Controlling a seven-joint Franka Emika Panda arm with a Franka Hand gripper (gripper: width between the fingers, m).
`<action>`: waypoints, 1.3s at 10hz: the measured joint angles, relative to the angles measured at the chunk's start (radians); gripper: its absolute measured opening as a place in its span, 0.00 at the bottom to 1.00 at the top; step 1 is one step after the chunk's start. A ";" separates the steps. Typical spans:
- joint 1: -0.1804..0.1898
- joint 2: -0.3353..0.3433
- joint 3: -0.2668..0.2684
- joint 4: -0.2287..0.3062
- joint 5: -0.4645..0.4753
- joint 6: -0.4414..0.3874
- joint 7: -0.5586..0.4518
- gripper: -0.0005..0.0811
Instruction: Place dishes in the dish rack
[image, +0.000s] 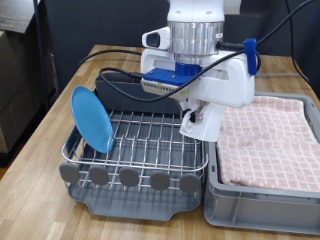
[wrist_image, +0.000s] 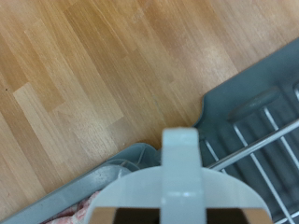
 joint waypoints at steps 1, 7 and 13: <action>0.000 0.008 -0.001 0.018 -0.007 -0.014 -0.033 0.09; -0.005 0.092 0.004 0.100 -0.002 -0.042 -0.246 0.09; -0.022 0.162 0.028 0.120 0.076 0.016 -0.361 0.09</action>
